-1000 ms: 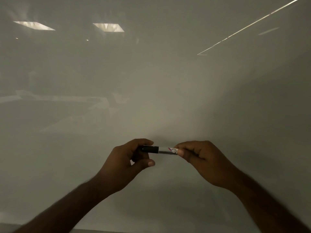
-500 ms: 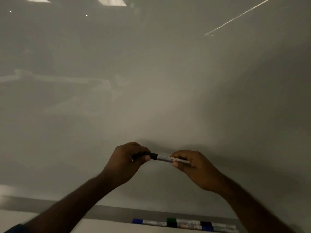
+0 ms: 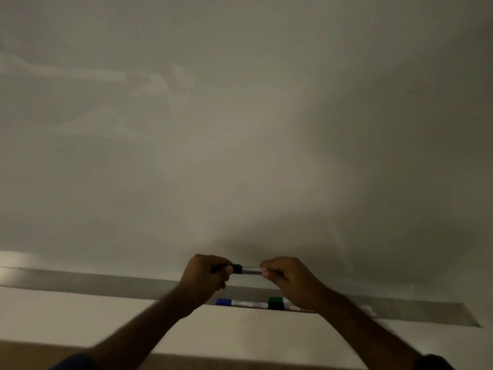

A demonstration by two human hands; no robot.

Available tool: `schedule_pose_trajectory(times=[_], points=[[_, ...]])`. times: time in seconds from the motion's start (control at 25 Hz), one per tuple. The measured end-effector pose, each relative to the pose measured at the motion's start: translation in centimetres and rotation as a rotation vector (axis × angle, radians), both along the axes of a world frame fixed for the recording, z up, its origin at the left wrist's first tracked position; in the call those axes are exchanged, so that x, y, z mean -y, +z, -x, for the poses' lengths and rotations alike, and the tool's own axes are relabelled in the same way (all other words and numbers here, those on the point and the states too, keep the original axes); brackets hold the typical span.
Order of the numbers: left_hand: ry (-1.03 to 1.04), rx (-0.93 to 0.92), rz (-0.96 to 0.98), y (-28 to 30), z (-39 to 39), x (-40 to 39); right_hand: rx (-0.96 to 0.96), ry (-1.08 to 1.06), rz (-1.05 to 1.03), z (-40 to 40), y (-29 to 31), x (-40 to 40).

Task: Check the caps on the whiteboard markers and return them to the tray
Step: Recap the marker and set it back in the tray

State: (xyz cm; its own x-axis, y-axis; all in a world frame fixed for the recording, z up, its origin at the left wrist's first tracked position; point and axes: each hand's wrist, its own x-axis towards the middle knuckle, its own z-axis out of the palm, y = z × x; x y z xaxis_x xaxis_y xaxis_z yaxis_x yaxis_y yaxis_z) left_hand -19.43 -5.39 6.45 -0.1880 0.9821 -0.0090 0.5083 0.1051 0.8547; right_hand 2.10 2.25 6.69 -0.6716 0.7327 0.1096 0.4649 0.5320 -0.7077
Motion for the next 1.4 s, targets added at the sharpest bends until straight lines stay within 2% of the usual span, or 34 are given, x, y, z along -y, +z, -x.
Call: schedule_pose_trajectory(times=[0.32,0.48,0.56,0.8,1.0,1.4], points=[[-0.026,0.055,0.105,-4.7,0.8,-1.0,0.097,0.017,0.057,0.8,-4.0,-0.7],[-0.159,-0.154,0.07,-6.8,2.0,-2.7,0.08,-0.037,0.145,1.1,-7.4,-0.6],[-0.177,-0.291,0.034,-8.1,2.1,-3.3,0.137,-0.123,0.087,1.6,-9.9,-0.6],[-0.059,-0.354,0.032,-12.4,2.0,-2.7,0.422,-0.211,-0.157,3.8,-13.5,-0.1],[0.015,-0.335,0.081,-13.5,2.2,-2.6,0.368,-0.343,-0.173,4.9,-14.3,0.6],[-0.048,-0.425,0.011,-15.3,2.1,-2.3,0.464,-0.283,-0.205,4.9,-15.4,0.7]])
